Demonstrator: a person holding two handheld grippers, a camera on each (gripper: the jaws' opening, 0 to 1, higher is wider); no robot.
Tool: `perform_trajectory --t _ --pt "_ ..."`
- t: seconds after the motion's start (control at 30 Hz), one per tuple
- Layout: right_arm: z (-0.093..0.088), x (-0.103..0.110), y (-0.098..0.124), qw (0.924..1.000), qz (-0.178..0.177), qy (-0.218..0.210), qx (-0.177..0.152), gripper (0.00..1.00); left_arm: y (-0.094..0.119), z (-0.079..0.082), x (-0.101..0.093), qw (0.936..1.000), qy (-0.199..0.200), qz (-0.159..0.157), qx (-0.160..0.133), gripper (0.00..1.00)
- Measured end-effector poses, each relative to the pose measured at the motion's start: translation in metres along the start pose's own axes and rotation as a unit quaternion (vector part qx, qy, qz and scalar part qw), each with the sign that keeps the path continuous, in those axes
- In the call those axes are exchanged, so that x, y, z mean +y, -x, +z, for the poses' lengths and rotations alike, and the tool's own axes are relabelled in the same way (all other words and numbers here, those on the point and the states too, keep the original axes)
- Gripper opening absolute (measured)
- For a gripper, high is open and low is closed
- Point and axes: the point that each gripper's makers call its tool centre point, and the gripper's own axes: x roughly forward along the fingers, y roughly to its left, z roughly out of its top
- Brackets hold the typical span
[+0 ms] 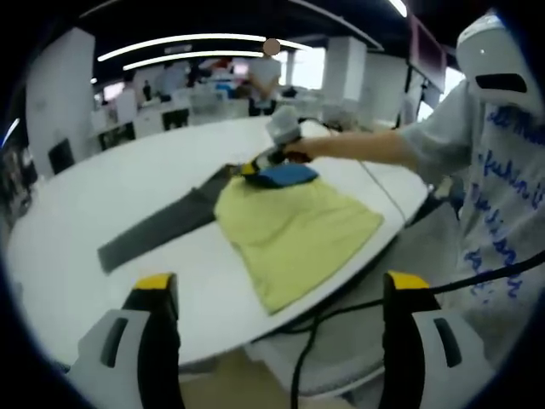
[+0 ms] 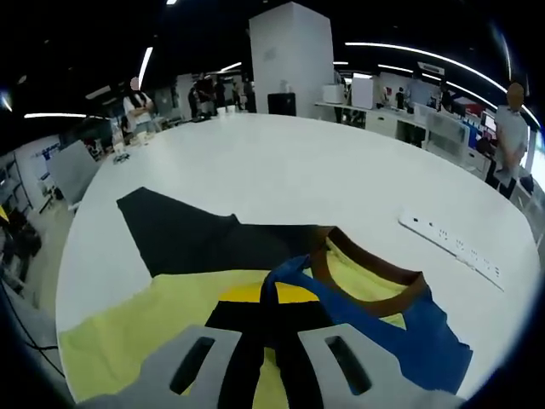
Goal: Fold the garment on the visible template until the final outline fits inside the template.
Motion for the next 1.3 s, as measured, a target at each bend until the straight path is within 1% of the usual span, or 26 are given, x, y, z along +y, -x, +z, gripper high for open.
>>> perform_trajectory --t 0.13,0.27,0.37,0.63,0.8,1.1,1.3 --pt "-0.002 0.0 -0.005 1.0 0.001 0.001 0.003 0.03 -0.001 0.0 0.0 1.0 0.003 -0.001 -0.001 0.95" --pt "-0.006 0.004 -0.006 1.0 0.003 0.002 0.008 0.03 -0.001 -0.001 0.0 1.0 0.005 -0.001 0.0 0.95" --pt "-0.01 0.006 -0.011 0.9999 0.004 0.001 0.011 0.03 -0.001 -0.002 0.001 1.0 0.008 0.0 0.0 0.95" --pt "-0.008 0.01 -0.02 0.9999 0.007 -0.005 0.013 0.03 -0.001 -0.002 0.003 0.9999 0.01 0.0 0.001 0.95" --pt "-0.009 0.008 -0.025 0.9998 0.008 -0.006 0.015 0.03 -0.002 -0.003 0.003 0.9999 0.012 0.0 0.001 0.95" --pt "-0.012 0.014 -0.028 0.9998 0.011 -0.006 0.019 0.03 -0.001 -0.003 0.005 0.9999 0.015 0.002 0.001 0.95" --pt "-0.008 0.013 -0.027 0.9999 0.011 -0.005 0.01 0.03 -0.002 -0.005 0.004 0.9999 0.017 0.002 0.002 0.95"
